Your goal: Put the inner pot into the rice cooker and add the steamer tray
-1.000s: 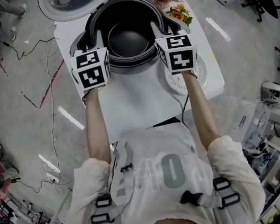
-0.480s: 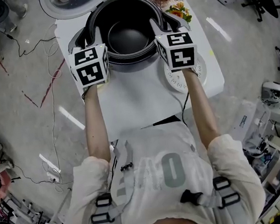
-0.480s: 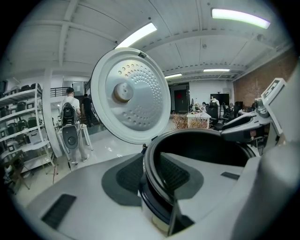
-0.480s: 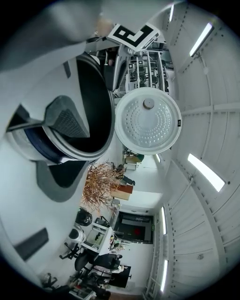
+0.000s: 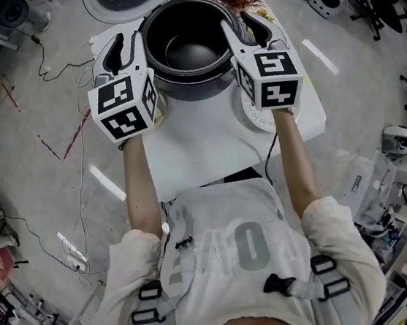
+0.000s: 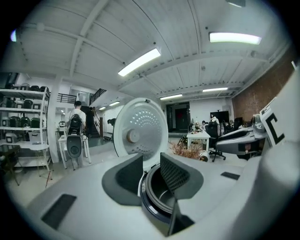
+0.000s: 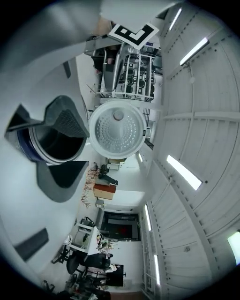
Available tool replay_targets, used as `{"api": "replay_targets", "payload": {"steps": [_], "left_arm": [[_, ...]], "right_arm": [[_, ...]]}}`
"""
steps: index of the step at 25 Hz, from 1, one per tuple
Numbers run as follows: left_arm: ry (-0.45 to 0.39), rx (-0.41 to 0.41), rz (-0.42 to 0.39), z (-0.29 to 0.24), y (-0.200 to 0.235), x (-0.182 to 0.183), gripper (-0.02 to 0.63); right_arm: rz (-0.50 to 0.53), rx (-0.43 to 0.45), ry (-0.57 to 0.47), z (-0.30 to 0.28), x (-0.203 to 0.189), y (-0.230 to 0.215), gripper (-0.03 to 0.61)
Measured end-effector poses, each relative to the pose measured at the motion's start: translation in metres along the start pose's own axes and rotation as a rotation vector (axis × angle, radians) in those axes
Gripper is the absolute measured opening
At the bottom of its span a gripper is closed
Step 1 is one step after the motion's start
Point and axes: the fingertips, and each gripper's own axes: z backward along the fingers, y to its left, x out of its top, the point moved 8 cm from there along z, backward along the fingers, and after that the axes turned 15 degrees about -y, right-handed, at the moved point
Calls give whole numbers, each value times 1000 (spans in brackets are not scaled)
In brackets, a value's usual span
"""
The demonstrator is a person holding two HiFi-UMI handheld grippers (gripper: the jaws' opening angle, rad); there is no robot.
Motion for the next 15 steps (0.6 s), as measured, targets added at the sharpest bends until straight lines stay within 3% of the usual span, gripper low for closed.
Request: {"api": "replay_targets", "payload": {"steps": [7,15], "left_arm": [[-218,65,29,89,5,36,101],[-225,46,-12,184,-1,19,101]], "right_arm": [[-46,-2,-165,63,33,60,147],[-79,-30,-201,134,30,133,153]]}}
